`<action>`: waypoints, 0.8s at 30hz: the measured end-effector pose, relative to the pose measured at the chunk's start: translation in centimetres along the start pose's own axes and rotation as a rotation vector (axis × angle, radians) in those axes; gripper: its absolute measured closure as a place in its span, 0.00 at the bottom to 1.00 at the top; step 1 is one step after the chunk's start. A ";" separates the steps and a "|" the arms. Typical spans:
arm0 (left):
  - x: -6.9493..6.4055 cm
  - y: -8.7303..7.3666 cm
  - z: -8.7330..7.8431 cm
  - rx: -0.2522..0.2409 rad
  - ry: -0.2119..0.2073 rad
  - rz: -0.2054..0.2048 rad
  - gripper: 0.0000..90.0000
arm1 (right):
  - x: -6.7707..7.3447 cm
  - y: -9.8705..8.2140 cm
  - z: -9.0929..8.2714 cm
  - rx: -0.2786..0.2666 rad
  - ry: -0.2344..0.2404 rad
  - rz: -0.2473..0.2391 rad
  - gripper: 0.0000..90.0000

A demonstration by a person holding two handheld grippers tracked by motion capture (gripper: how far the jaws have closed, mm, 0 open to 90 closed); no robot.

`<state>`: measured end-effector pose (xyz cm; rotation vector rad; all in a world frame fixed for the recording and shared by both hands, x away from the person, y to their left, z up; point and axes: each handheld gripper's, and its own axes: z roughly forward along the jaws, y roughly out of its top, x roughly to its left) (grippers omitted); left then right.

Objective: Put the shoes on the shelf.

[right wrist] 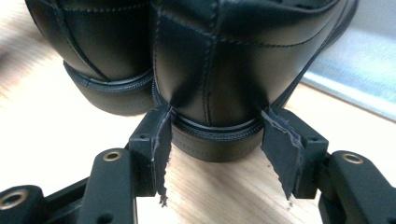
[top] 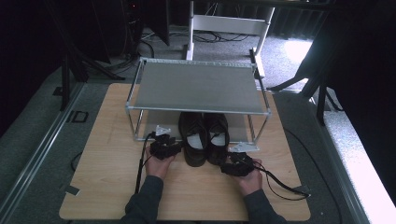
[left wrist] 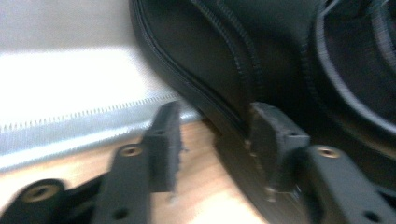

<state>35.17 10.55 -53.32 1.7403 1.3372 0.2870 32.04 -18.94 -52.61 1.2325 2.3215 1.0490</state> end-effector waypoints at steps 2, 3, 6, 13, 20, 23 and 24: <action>-0.3 -0.5 -1.2 -0.027 -0.014 0.000 0.51 | -0.1 -0.1 0.0 -0.006 0.007 0.001 0.47; -0.5 -0.9 -1.8 -0.038 -0.031 0.009 0.49 | -0.1 0.0 0.0 -0.005 0.009 0.003 0.46; -2.0 -2.2 -3.3 -0.048 -0.042 0.082 0.43 | -0.1 -0.1 0.0 -0.006 0.008 0.001 0.46; -5.4 -4.4 -2.7 -0.005 -0.004 0.235 0.33 | 0.0 0.0 0.0 -0.005 0.001 0.002 0.46; -6.4 -3.9 -0.6 0.020 0.013 0.247 0.37 | 0.0 -0.1 0.0 -0.008 0.000 0.003 0.46; -6.6 -3.7 -0.3 0.033 0.009 0.253 0.41 | 0.0 0.0 0.0 -0.008 0.002 0.007 0.46; -6.7 -3.6 -0.3 0.035 0.016 0.259 0.41 | 0.0 0.0 0.0 -0.007 0.001 0.007 0.46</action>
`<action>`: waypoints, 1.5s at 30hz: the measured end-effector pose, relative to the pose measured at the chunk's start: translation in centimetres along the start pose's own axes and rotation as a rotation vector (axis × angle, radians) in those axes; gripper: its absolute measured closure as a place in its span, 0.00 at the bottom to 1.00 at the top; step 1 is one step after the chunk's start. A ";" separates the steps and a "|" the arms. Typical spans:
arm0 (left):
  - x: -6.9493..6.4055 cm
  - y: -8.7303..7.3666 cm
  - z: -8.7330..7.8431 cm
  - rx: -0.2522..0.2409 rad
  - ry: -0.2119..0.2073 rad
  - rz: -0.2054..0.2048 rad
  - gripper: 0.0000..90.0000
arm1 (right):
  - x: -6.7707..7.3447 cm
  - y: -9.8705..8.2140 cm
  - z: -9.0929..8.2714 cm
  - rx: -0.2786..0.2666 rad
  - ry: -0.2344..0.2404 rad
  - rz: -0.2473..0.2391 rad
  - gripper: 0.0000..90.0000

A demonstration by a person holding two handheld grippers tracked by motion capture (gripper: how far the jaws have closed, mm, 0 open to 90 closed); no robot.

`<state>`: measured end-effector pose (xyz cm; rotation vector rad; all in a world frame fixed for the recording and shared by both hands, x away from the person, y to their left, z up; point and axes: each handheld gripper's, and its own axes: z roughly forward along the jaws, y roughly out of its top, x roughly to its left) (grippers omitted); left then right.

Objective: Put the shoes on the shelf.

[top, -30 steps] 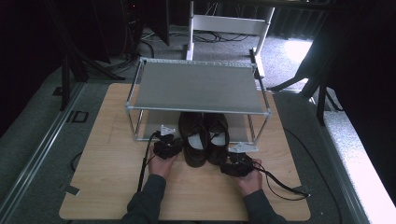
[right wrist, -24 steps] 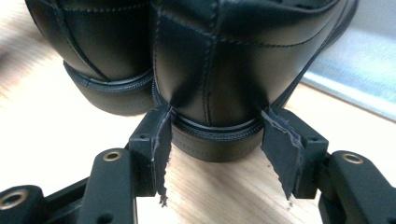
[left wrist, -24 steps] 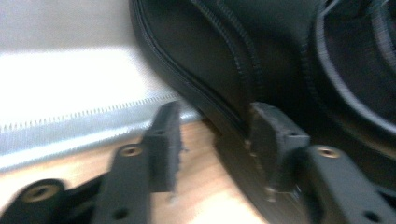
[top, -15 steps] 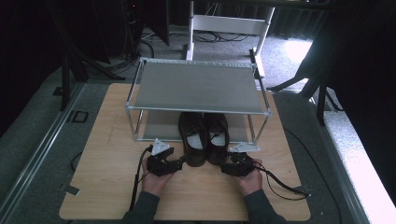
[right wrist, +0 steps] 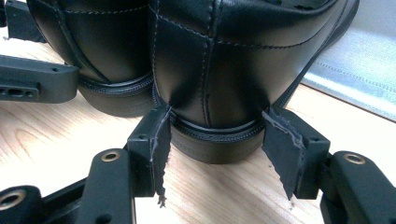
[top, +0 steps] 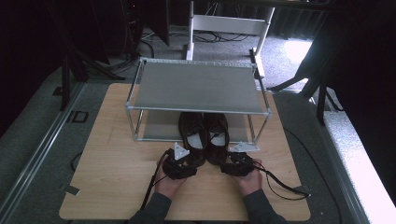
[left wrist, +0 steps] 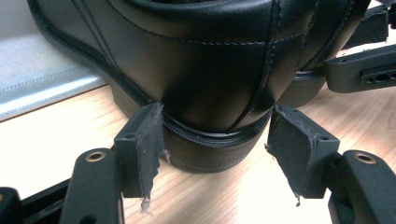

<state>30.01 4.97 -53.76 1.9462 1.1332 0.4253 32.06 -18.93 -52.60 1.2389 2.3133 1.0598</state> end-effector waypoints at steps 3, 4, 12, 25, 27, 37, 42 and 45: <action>0.3 0.4 -0.1 -0.007 -0.002 -0.019 0.41 | -0.1 0.1 0.0 -0.007 0.008 0.016 0.46; 0.3 0.4 -0.1 -0.007 -0.002 -0.019 0.42 | -0.1 0.1 0.0 -0.007 0.008 0.016 0.46; 0.8 0.9 -0.1 0.010 -0.021 -0.024 0.42 | 0.0 0.8 0.0 -0.011 0.002 0.012 0.45; 1.5 2.3 -0.3 -0.002 -0.040 -0.061 0.42 | 0.1 2.4 -0.4 -0.029 -0.021 0.018 0.45; 1.7 2.6 -0.2 -0.006 -0.038 -0.066 0.43 | -0.1 2.6 -0.3 -0.041 -0.020 0.028 0.45; 2.9 3.2 1.1 -0.012 -0.026 -0.069 0.43 | -0.3 3.5 1.1 -0.057 -0.056 0.047 0.44; 3.5 3.4 1.6 -0.024 -0.012 -0.041 0.45 | -0.5 3.6 1.9 -0.074 -0.066 0.054 0.45; 3.8 3.5 1.9 -0.027 -0.005 -0.039 0.46 | -0.7 3.7 2.3 -0.075 -0.064 0.064 0.45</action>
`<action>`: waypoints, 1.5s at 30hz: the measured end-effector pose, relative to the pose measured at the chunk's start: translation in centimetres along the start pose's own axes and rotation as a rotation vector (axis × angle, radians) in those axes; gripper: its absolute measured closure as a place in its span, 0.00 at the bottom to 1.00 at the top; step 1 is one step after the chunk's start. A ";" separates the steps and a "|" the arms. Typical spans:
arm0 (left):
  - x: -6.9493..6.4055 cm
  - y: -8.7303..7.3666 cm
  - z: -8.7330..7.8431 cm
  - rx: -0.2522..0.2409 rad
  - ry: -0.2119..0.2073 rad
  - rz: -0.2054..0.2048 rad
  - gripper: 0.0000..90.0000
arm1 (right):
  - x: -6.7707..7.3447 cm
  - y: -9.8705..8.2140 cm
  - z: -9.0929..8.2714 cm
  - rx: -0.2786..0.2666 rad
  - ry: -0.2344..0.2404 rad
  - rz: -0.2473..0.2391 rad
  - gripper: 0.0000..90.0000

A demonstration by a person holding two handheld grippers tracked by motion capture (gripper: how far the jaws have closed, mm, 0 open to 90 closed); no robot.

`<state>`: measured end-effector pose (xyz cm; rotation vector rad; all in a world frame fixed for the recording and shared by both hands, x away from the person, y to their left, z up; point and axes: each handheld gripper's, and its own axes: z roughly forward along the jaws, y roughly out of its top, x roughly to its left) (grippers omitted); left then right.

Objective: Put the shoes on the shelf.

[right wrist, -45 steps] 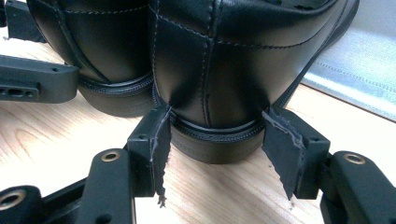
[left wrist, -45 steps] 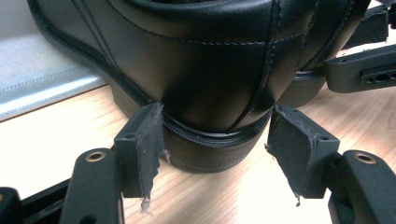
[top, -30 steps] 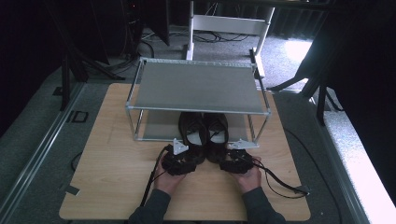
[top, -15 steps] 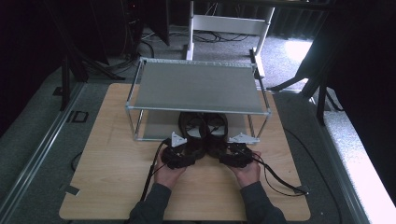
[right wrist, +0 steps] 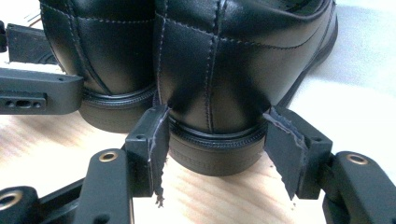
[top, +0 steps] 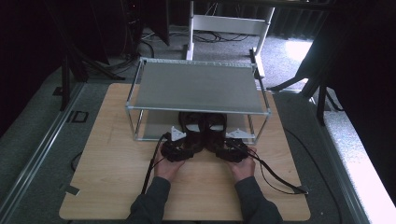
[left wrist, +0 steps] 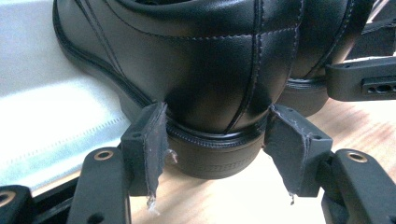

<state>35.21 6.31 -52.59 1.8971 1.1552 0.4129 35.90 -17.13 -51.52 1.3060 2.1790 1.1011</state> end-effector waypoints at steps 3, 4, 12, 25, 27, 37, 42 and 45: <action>0.3 0.2 0.5 0.000 0.008 -0.006 0.47 | -0.4 0.1 0.5 0.001 0.003 0.013 0.45; 0.4 0.2 0.6 0.002 0.012 -0.006 0.47 | -0.5 0.2 0.7 0.005 0.003 0.014 0.45; 0.6 1.0 1.8 0.000 0.034 0.000 0.47 | -0.8 0.5 1.8 0.002 -0.045 -0.020 0.46; 0.8 1.6 2.9 -0.002 0.073 -0.009 0.51 | -1.1 0.8 2.5 -0.012 -0.058 -0.033 0.47; 0.9 1.5 2.7 -0.003 0.068 -0.011 0.54 | -1.2 0.8 2.5 -0.011 -0.056 -0.035 0.47; 0.4 0.7 1.1 -0.003 0.027 0.008 0.50 | -1.2 0.7 2.6 -0.018 -0.073 -0.042 0.46; 0.8 -1.5 -1.1 0.020 0.005 -0.014 0.49 | -1.1 -0.4 0.4 -0.007 -0.070 -0.070 0.43; 1.4 -3.3 -2.4 0.048 0.012 -0.028 0.48 | -1.7 -1.6 -1.0 0.015 -0.067 -0.079 0.43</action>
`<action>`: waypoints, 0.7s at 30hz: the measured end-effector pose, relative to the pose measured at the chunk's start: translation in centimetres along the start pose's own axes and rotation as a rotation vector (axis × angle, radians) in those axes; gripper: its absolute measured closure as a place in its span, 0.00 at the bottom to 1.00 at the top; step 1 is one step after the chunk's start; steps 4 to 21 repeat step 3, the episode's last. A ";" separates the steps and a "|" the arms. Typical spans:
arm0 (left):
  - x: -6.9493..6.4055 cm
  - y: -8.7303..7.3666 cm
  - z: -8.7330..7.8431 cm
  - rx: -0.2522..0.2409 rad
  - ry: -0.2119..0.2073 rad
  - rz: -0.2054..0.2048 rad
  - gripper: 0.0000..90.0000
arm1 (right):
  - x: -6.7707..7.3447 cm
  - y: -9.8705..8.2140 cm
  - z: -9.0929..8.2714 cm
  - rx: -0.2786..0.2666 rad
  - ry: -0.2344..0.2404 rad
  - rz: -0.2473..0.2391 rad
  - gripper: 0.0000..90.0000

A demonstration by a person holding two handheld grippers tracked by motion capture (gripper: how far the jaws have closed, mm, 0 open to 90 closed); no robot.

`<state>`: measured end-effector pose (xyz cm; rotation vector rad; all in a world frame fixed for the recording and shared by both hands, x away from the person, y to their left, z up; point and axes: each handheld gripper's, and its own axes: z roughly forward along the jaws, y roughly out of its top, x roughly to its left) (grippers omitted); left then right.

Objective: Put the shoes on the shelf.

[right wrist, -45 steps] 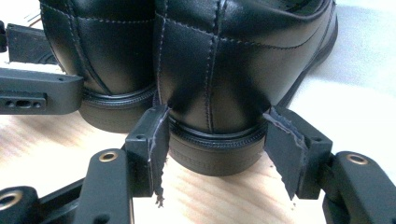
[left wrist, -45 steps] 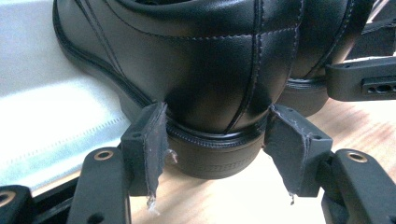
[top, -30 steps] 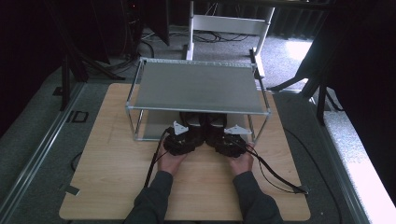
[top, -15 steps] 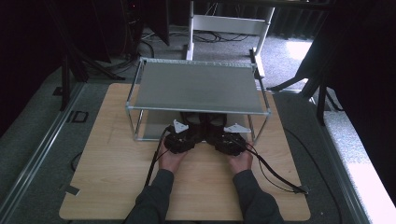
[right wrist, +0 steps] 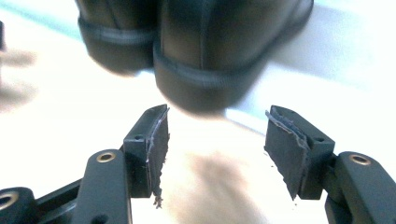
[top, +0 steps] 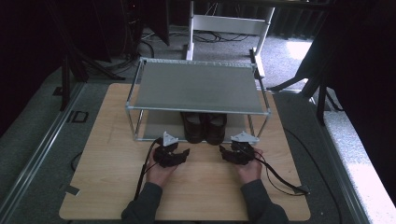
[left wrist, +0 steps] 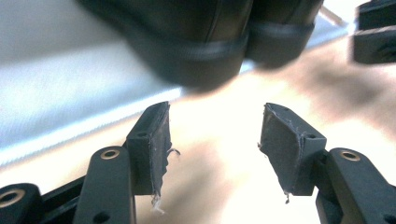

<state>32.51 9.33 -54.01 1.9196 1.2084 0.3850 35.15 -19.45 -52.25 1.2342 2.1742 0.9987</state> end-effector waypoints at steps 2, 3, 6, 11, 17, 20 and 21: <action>0.3 -1.1 -0.7 0.025 0.024 0.012 0.46 | -0.5 -0.9 -0.8 0.020 0.007 -0.022 0.42; 0.6 -1.6 -1.1 0.031 0.039 0.016 0.46 | -0.8 -1.3 -1.2 0.029 0.003 -0.034 0.42; 0.6 -1.6 -1.1 0.031 0.039 0.016 0.46 | -0.8 -1.3 -1.2 0.029 0.003 -0.034 0.42; 0.6 -1.6 -1.1 0.031 0.039 0.016 0.46 | -0.8 -1.3 -1.2 0.029 0.003 -0.034 0.42; 0.6 -1.6 -1.1 0.031 0.039 0.016 0.46 | -0.8 -1.3 -1.2 0.029 0.003 -0.034 0.42; 0.6 -1.6 -1.1 0.031 0.039 0.016 0.46 | -0.8 -1.3 -1.2 0.029 0.003 -0.034 0.42; 0.6 -1.6 -1.1 0.031 0.039 0.016 0.46 | -0.8 -1.3 -1.2 0.029 0.003 -0.034 0.42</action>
